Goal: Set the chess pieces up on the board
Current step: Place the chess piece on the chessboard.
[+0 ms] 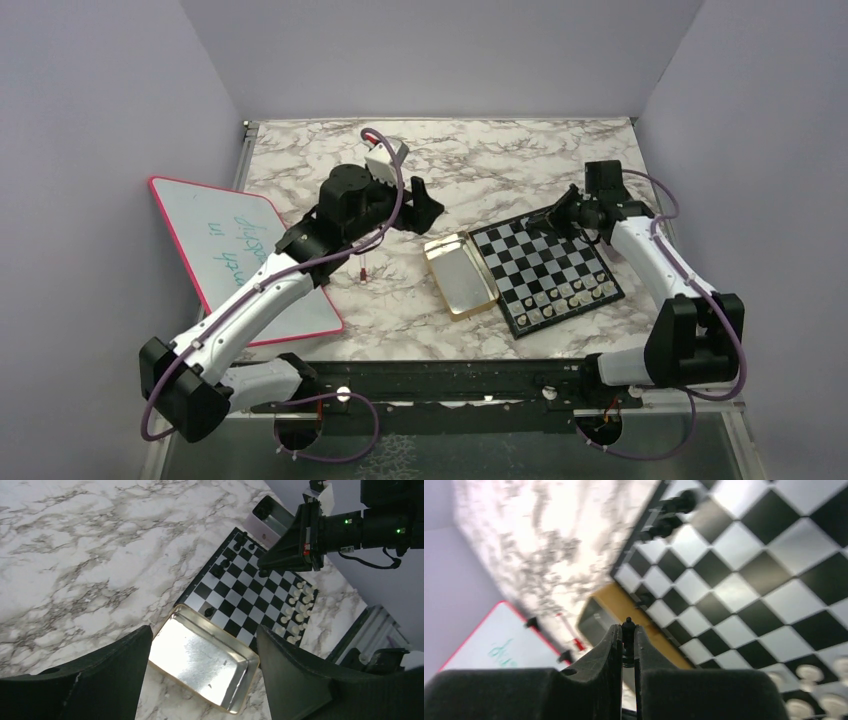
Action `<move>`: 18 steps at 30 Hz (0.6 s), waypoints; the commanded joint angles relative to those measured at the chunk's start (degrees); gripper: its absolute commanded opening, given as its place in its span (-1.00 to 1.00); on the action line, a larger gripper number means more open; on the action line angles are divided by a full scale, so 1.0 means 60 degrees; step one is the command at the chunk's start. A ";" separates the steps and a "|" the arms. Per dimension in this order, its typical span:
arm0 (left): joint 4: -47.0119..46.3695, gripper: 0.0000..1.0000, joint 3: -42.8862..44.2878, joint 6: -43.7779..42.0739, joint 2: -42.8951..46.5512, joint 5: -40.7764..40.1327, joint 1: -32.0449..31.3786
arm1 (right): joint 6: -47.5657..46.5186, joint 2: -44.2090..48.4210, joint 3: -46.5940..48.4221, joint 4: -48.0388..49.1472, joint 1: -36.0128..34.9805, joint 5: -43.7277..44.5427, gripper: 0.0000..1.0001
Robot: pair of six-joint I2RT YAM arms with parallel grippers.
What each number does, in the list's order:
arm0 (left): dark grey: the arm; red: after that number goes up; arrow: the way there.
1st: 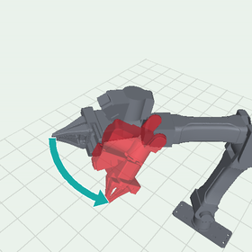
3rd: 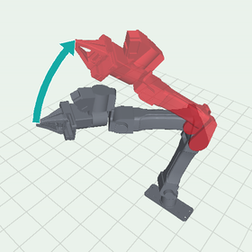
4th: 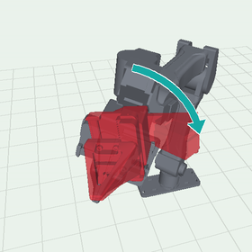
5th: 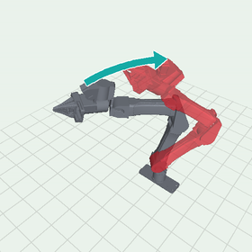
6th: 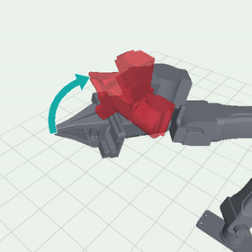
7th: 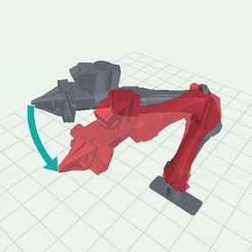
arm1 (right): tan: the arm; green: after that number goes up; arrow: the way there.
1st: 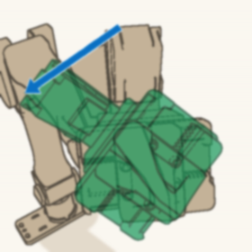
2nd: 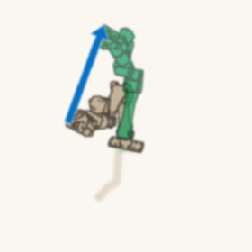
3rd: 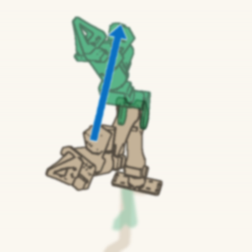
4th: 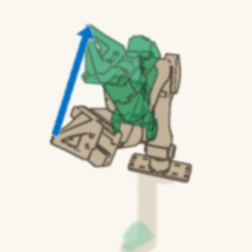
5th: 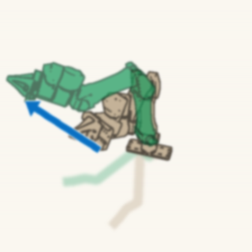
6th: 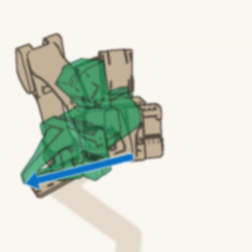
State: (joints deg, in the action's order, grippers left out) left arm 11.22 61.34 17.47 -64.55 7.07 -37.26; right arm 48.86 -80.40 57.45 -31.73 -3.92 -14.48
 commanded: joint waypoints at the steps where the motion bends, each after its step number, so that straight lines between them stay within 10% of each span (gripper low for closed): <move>1: -0.1092 0.51 0.0236 0.1290 -0.0740 0.1094 -0.0049 | 0.1478 0.0867 0.0043 0.1620 -0.0361 -0.1190 -0.99; 18: -0.4011 0.35 0.1046 0.1234 -0.3595 0.0043 -0.1677 | 0.4328 0.1701 -0.0781 0.3977 -0.1028 -0.1812 -0.98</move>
State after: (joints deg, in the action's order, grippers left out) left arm -6.24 64.38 25.89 -83.70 10.02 -46.44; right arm 72.10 -72.31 53.34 -11.31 -9.76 -23.44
